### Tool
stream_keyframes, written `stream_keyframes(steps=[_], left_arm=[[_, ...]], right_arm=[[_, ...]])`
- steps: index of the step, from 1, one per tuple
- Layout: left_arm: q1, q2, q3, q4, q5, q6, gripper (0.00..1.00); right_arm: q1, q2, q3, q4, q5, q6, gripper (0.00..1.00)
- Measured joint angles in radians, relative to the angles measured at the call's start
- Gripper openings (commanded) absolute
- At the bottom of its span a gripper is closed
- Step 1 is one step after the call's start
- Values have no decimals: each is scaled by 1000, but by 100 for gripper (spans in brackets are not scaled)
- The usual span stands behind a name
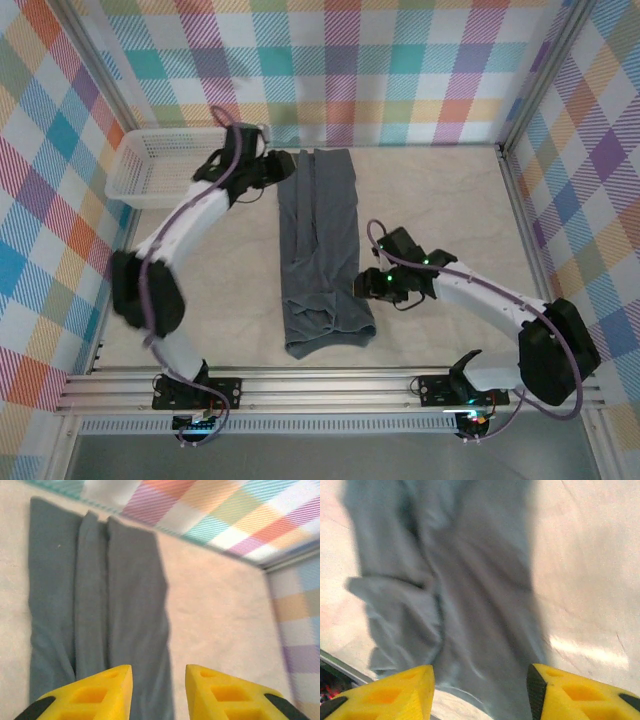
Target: Fold the inside-out t-shirt
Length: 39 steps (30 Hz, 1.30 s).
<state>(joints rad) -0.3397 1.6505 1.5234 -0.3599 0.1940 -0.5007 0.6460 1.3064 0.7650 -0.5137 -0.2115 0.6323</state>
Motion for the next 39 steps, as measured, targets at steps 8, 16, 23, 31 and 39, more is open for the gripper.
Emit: stream_keyframes(steps=[8, 16, 23, 31, 39], left_arm=[[-82, -359, -508, 12, 6, -62, 38], [-169, -520, -792, -140, -8, -173, 38], [-285, -722, -1120, -87, 140, -434, 39], [-315, -661, -1168, 33, 217, -536, 40], [-338, -473, -1107, 167, 209, -539, 40]], right_arm=[[-11, 103, -111, 44, -152, 4, 47], [-18, 134, -109, 74, -225, 24, 3], [-18, -100, -139, 45, -230, 69, 0], [-18, 22, -153, 57, -252, 76, 0], [-18, 22, -153, 61, -254, 79, 0]])
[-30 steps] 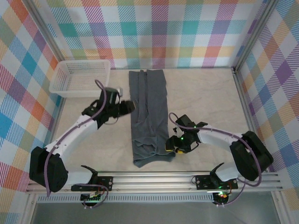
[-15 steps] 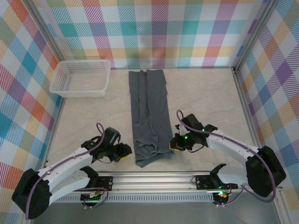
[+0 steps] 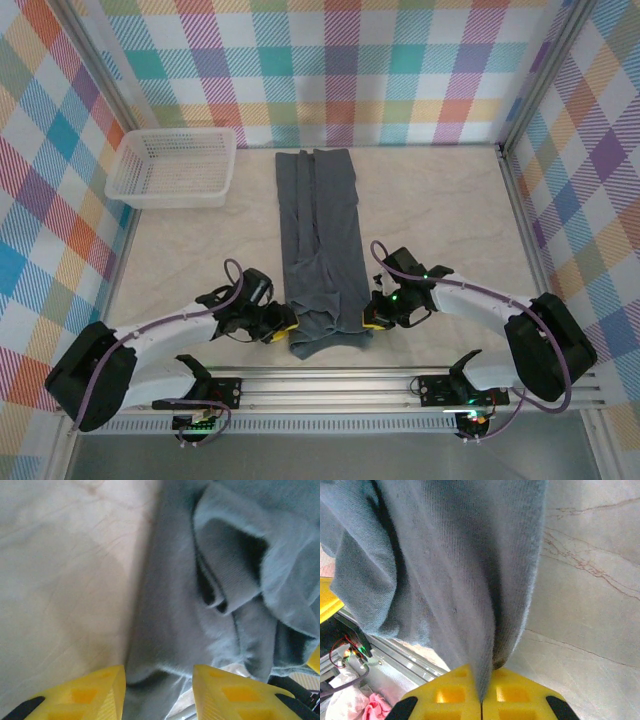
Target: Fold the inside-out t-shirt
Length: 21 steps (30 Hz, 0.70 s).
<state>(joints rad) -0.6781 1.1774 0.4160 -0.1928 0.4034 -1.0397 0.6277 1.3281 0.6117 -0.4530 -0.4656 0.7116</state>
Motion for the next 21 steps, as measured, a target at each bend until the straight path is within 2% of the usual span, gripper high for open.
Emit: stream_keyframes(steps=[7, 15, 21], left_arm=[[-18, 91, 26, 36, 6, 0, 37], [-27, 148, 37, 69, 33, 1, 0], [-35, 137, 47, 56, 49, 17, 0]], right_arm=[[0, 0, 0, 0, 1, 0, 0], [0, 0, 0, -3, 8, 7, 0], [0, -22, -1, -33, 35, 11, 0]])
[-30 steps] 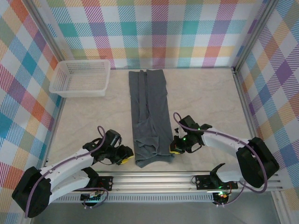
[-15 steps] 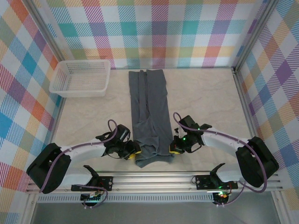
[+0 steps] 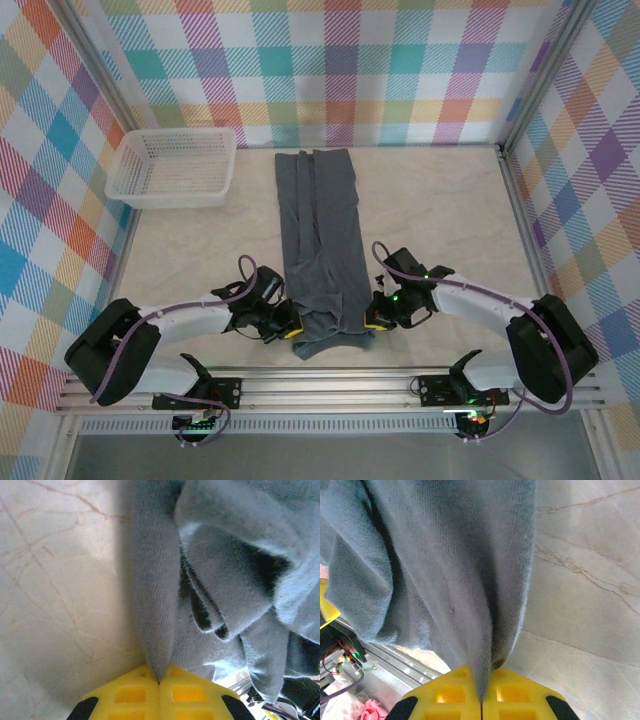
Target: Fold the inside-out t-shirt
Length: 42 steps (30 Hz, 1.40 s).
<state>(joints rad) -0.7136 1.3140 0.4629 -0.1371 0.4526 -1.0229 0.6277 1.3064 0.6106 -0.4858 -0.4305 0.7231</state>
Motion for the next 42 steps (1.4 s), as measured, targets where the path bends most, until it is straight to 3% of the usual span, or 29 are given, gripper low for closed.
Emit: stream_keyframes(steps=[5, 14, 19, 22, 25, 28, 34, 36, 37, 39, 42], left_arm=[[-36, -114, 0, -66, 3, 16, 0], [-189, -286, -1, -194, -21, -42, 0], [-184, -375, 112, -344, -118, -49, 0], [-81, -372, 242, -389, -145, -22, 0], [115, -298, 370, -384, -139, 35, 0], [253, -84, 598, -399, -127, 144, 0], [382, 475, 1135, -360, -119, 315, 0], [408, 649, 1297, -361, -159, 363, 3], [416, 708, 1347, -363, -175, 378, 13], [432, 821, 1425, -370, -212, 409, 45], [458, 912, 1463, -387, -230, 428, 49]], right_arm=[[1, -161, -61, -35, -4, 34, 0], [85, -498, -161, -188, -16, 180, 0], [86, -481, -37, -289, 26, 203, 0], [55, -331, 185, -329, 79, 159, 0], [-52, -149, 428, -306, 117, 96, 0], [-177, 56, 659, -255, 124, 32, 0], [-296, 518, 1113, -164, 141, -64, 0], [-317, 661, 1235, -146, 140, -85, 51], [-324, 721, 1291, -150, 135, -97, 65], [-340, 872, 1456, -186, 125, -125, 75], [-367, 1041, 1668, -255, 104, -164, 76]])
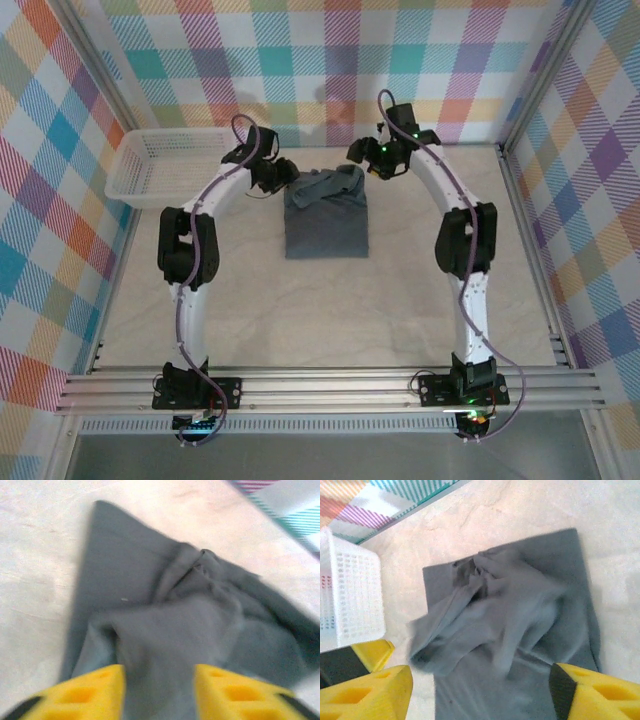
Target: Fold the inside-out t-shirt
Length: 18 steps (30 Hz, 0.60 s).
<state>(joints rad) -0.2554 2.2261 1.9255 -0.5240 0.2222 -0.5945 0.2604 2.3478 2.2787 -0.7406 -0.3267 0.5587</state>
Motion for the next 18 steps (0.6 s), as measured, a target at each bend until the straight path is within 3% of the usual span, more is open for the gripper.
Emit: stream_keyframes(steps=[5, 7, 12, 15, 18], left_arm=[[43, -46, -71, 12, -8, 16, 50], [50, -137, -167, 39, -10, 18, 50], [10, -441, -522, 98, -14, 19, 48], [-36, -487, -660, 137, -4, 11, 48], [-64, -435, -734, 161, 28, 6, 47]], right_arm=[[-53, -12, -12, -108, -13, -72, 76], [-69, -98, -144, -105, -15, -97, 75], [-89, -428, -719, 10, -60, -88, 75], [-51, -493, -915, 72, -81, -61, 73], [3, -462, -982, 119, -86, -41, 67]])
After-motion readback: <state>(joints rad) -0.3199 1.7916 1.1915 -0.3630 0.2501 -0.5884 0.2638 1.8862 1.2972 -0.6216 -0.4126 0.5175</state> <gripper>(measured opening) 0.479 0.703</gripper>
